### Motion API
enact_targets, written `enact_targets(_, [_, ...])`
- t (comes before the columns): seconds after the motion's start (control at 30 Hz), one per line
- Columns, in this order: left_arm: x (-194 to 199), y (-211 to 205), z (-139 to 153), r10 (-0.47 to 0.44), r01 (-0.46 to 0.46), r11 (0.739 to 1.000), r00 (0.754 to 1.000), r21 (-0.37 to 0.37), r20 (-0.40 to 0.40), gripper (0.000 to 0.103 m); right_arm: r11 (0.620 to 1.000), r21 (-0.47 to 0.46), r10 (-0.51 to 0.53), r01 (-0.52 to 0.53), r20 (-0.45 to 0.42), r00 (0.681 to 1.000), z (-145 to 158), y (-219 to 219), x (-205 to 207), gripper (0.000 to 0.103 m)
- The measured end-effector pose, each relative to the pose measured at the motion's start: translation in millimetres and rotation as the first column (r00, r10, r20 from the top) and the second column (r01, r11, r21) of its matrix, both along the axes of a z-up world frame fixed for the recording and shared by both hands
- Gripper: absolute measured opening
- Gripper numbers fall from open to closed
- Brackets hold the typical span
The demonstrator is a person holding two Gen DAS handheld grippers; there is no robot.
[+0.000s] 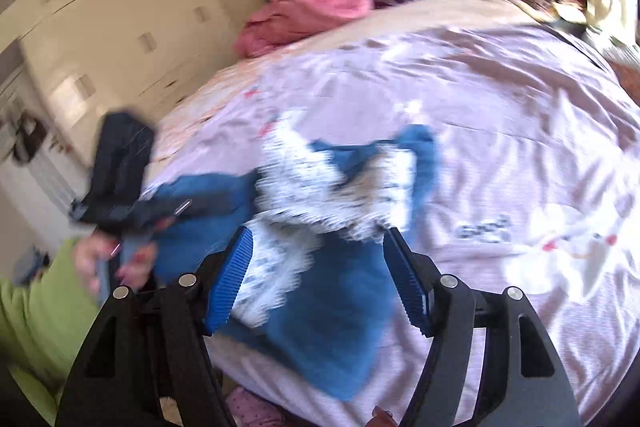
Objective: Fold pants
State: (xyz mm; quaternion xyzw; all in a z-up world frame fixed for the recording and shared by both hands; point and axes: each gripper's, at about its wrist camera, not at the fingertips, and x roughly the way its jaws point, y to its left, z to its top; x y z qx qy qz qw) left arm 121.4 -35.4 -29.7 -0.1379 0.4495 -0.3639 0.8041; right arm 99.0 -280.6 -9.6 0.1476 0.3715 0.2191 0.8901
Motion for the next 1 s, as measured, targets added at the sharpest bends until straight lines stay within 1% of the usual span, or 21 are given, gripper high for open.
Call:
enact_targets(0.07, [-9, -7, -6, -0.019, 0.019, 1.000, 1.000, 0.003, -0.025, 0.073, 0.997, 0.075, -0.022, 0.025, -0.043, 0.999, -5, -11, 15, 0.068])
enact_targets(0.1, [-14, -12, -9, -0.021, 0.021, 1.000, 0.999, 0.022, -0.031, 0.073, 0.995, 0.097, -0.017, 0.023, -0.063, 0.998, -9, -14, 28, 0.068])
enact_targets(0.13, [-18, -18, -11, -0.024, 0.025, 0.999, 0.999, 0.047, -0.034, 0.073, 0.996, 0.087, -0.018, 0.026, -0.093, 0.996, -14, -14, 41, 0.065])
enact_targets(0.17, [-22, -22, -13, -0.025, 0.027, 0.997, 0.999, 0.066, -0.027, 0.073, 0.997, 0.067, -0.028, 0.036, -0.118, 0.993, -18, -12, 48, 0.055])
enact_targets(0.2, [-25, -27, -14, -0.030, 0.031, 0.995, 0.999, 0.090, -0.015, 0.073, 0.997, 0.070, -0.008, 0.018, -0.142, 0.990, -22, -9, 52, 0.042])
enact_targets(0.23, [-26, -30, -17, -0.029, 0.031, 0.994, 0.999, 0.106, -0.018, 0.069, 0.997, 0.072, 0.013, -0.002, -0.154, 0.988, -22, -4, 53, 0.023])
enact_targets(0.27, [-27, -33, -21, -0.032, 0.036, 0.992, 0.999, 0.122, -0.033, 0.064, 0.998, 0.060, 0.018, -0.008, -0.154, 0.988, -21, -4, 55, 0.019])
enact_targets(0.33, [-29, -37, -25, -0.021, 0.026, 0.985, 0.999, 0.168, -0.031, 0.042, 0.998, 0.051, 0.046, -0.040, -0.127, 0.991, -12, 9, 56, 0.019])
enact_targets(0.37, [-30, -37, -25, -0.012, 0.017, 0.982, 1.000, 0.188, -0.029, 0.035, 0.997, 0.051, 0.058, -0.052, -0.109, 0.992, -5, 16, 50, 0.019])
enact_targets(0.4, [-30, -35, -26, -0.003, 0.009, 0.982, 0.999, 0.190, -0.034, 0.028, 0.996, 0.055, 0.073, -0.068, -0.094, 0.993, 3, 24, 52, 0.019])
enact_targets(0.43, [-31, -32, -25, 0.006, 0.002, 0.984, 0.999, 0.176, -0.042, 0.023, 0.995, 0.050, 0.085, -0.081, -0.086, 0.993, 8, 30, 55, 0.018])
enact_targets(0.5, [-36, -28, -22, 0.014, -0.005, 0.987, 0.999, 0.163, -0.053, 0.019, 0.993, 0.025, 0.113, -0.112, -0.084, 0.990, 13, 48, 71, 0.018])
enact_targets(0.53, [-39, -27, -20, 0.015, -0.005, 0.986, 0.998, 0.165, -0.055, 0.018, 0.992, 0.013, 0.129, -0.129, -0.092, 0.987, 13, 58, 76, 0.018])
enact_targets(0.63, [-51, -22, -15, 0.001, 0.009, 0.987, 0.998, 0.161, -0.059, 0.018, 0.981, -0.044, 0.181, -0.188, -0.128, 0.975, 3, 88, 97, 0.018])
enact_targets(0.7, [-55, -18, -17, 0.008, 0.002, 0.987, 0.998, 0.160, -0.061, 0.018, 0.977, -0.074, 0.190, -0.201, -0.134, 0.973, -4, 102, 105, 0.021])
enact_targets(0.77, [-51, -14, -21, 0.037, -0.024, 0.986, 0.996, 0.166, -0.079, 0.019, 0.976, -0.069, 0.199, -0.208, -0.126, 0.972, -4, 104, 105, 0.024])
enact_targets(0.8, [-50, -11, -23, 0.045, -0.030, 0.987, 0.995, 0.155, -0.090, 0.022, 0.978, -0.053, 0.196, -0.203, -0.113, 0.974, -1, 101, 103, 0.026])
enact_targets(0.83, [-50, -9, -22, 0.052, -0.039, 0.989, 0.994, 0.141, -0.093, 0.026, 0.979, -0.035, 0.196, -0.200, -0.095, 0.976, 4, 96, 99, 0.030])
enact_targets(0.87, [-50, -8, -21, 0.053, -0.041, 0.990, 0.995, 0.136, -0.088, 0.028, 0.981, -0.030, 0.187, -0.190, -0.077, 0.979, 9, 91, 95, 0.039])
enact_targets(0.93, [-51, -8, -19, 0.049, -0.038, 0.990, 0.996, 0.136, -0.079, 0.038, 0.985, -0.061, 0.158, -0.162, -0.068, 0.985, 17, 83, 90, 0.050])
enact_targets(1.0, [-48, -12, -19, 0.037, -0.026, 0.990, 0.996, 0.137, -0.085, 0.041, 0.981, -0.090, 0.165, -0.171, -0.069, 0.984, 19, 83, 85, 0.050])
